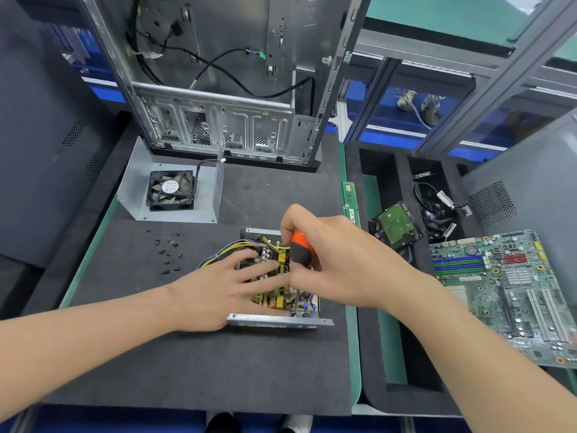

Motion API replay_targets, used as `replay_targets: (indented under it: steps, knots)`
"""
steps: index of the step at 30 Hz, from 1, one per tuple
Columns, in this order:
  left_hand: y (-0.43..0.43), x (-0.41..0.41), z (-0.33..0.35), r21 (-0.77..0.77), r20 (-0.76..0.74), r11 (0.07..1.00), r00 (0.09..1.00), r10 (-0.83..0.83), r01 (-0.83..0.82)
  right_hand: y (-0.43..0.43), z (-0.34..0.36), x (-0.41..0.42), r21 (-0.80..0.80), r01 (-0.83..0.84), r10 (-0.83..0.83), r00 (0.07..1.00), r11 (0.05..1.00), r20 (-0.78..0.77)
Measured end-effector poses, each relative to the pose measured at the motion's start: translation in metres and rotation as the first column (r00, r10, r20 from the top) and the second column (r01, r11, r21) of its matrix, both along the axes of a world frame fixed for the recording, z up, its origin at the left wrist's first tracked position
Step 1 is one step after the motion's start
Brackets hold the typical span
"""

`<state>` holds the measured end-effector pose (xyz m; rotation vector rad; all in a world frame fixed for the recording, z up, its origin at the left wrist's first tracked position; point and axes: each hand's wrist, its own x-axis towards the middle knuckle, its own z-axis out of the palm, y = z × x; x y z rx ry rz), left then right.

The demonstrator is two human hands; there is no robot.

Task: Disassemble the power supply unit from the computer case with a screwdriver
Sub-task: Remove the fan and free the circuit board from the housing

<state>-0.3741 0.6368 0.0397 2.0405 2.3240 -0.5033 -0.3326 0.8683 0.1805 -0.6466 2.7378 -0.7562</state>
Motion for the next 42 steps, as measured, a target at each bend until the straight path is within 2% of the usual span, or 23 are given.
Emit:
replay_targets:
  steps: [11, 31, 36, 42]
  knots:
    - [0.002, -0.001, 0.007, -0.001, 0.047, 1.000, 0.999, 0.006, -0.006, 0.001, -0.001, 0.001, -0.013, 0.006, -0.006, 1.000, 1.000, -0.008]
    - [0.002, -0.003, 0.008, -0.001, 0.046, 1.000, 0.999, 0.011, -0.011, 0.001, 0.001, 0.005, -0.007, -0.012, 0.011, 1.000, 1.000, -0.023]
    - [0.003, -0.002, 0.008, -0.013, 0.040, 1.000, 0.999, 0.019, -0.019, 0.001, 0.003, 0.006, 0.005, -0.021, 0.021, 1.000, 1.000, 0.022]
    - [0.002, -0.002, 0.008, 0.001, 0.016, 1.000, 1.000, 0.000, 0.000, 0.008, 0.021, 0.004, 0.044, -0.102, 0.093, 0.980, 0.994, 0.175]
